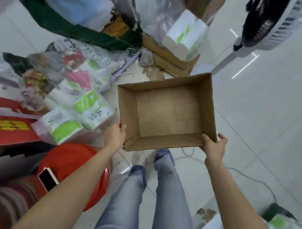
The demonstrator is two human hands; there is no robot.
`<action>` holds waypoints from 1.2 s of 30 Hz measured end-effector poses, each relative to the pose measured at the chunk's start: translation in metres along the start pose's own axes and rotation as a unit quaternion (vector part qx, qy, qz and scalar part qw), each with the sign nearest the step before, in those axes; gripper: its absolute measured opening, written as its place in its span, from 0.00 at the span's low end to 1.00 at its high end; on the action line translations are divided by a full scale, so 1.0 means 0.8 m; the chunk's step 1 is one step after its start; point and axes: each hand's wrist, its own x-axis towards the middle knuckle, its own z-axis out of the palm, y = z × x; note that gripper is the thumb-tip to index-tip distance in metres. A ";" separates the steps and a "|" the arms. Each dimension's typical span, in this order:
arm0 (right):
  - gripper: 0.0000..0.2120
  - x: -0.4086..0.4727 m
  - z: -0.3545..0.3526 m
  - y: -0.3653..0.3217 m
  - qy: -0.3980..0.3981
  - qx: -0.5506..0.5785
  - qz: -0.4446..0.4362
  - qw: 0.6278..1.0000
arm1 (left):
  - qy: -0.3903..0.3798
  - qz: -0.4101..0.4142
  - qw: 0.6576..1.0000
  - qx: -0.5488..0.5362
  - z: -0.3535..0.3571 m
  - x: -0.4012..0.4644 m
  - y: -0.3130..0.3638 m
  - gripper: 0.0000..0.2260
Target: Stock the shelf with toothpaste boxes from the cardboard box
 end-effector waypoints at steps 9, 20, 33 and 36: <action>0.24 0.159 0.172 -0.069 -0.147 0.041 0.015 0.988 | -0.019 -0.120 0.986 -0.114 0.032 0.182 0.009 0.21; 0.20 0.364 0.380 -0.032 -0.167 0.009 0.027 0.986 | -0.004 -0.267 0.903 -0.338 0.221 0.344 -0.047 0.25; 0.21 0.300 0.459 -0.021 -0.318 -0.348 -0.082 0.878 | -0.047 -0.223 0.939 -0.259 0.194 0.369 -0.047 0.24; 0.18 0.246 0.413 -0.042 -0.283 -0.375 -0.184 0.863 | -0.068 -0.170 0.958 -0.221 0.159 0.331 -0.029 0.16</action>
